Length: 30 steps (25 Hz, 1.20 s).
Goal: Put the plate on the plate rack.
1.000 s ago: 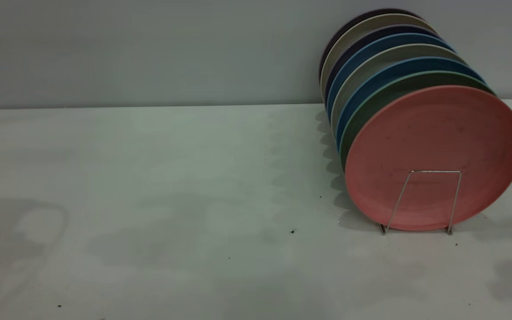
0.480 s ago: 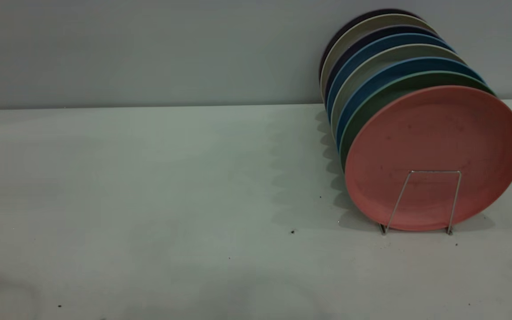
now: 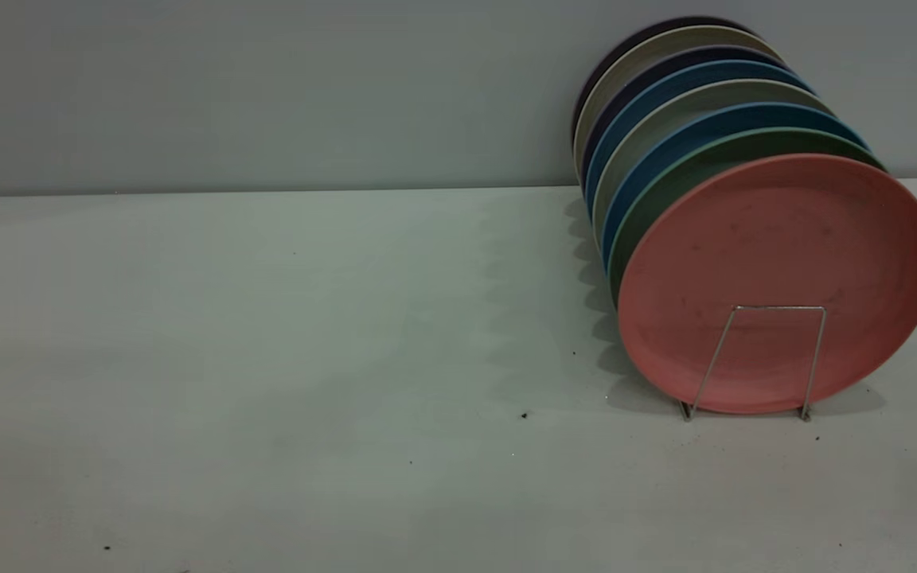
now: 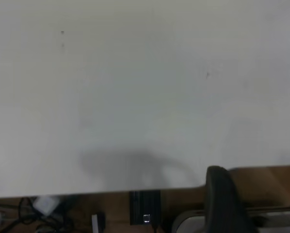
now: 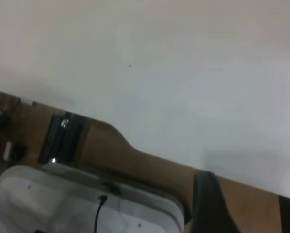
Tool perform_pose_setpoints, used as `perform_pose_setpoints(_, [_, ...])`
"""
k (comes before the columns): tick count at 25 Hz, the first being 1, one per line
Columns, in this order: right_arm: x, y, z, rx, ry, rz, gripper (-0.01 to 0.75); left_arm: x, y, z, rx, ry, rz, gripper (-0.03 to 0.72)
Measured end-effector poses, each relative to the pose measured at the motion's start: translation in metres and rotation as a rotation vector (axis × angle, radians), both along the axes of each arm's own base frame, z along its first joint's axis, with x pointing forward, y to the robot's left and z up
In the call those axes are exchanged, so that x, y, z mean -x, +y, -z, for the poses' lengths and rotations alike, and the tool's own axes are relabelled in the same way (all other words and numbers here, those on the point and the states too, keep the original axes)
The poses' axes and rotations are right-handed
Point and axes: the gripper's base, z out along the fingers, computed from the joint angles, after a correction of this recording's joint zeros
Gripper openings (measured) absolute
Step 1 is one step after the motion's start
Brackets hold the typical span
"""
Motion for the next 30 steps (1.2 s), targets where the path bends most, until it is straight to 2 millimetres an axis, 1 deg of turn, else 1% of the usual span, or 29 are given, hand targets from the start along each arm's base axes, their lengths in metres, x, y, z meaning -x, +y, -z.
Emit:
perform_pose_setpoints(3, [0.013, 0.002, 0.005, 0.006, -0.038, -0.006, 0.471, 0.023, -0.001, 0.000, -0.005, -0.037, 0.002, 0.379])
perform_pose_setpoints(7, [0.033, 0.008, 0.005, 0.012, -0.115, -0.082, 0.471, 0.048, -0.001, -0.001, -0.013, -0.105, -0.005, 0.379])
perform_pose_setpoints(12, [0.054, 0.009, 0.003, 0.033, -0.211, -0.165, 0.471, 0.066, 0.000, -0.003, -0.012, -0.218, -0.032, 0.379])
perform_pose_setpoints(16, [0.056, 0.005, 0.003, 0.081, -0.232, -0.149, 0.471, 0.078, 0.003, -0.002, -0.059, -0.285, -0.051, 0.379])
perform_pose_setpoints(20, [0.054, 0.002, 0.006, 0.100, -0.257, -0.109, 0.471, 0.086, 0.007, -0.002, -0.098, -0.336, -0.071, 0.379])
perform_pose_setpoints(22, [0.056, 0.000, 0.008, 0.106, -0.260, -0.089, 0.471, 0.088, 0.007, 0.002, -0.106, -0.346, -0.069, 0.379])
perform_pose_setpoints(25, [0.061, 0.000, 0.007, 0.108, -0.298, -0.081, 0.471, 0.084, 0.006, 0.015, -0.094, -0.304, -0.062, 0.379])
perform_pose_setpoints(30, [0.071, -0.001, 0.006, 0.105, -0.367, -0.071, 0.471, 0.080, 0.002, 0.023, -0.062, -0.292, -0.034, 0.379])
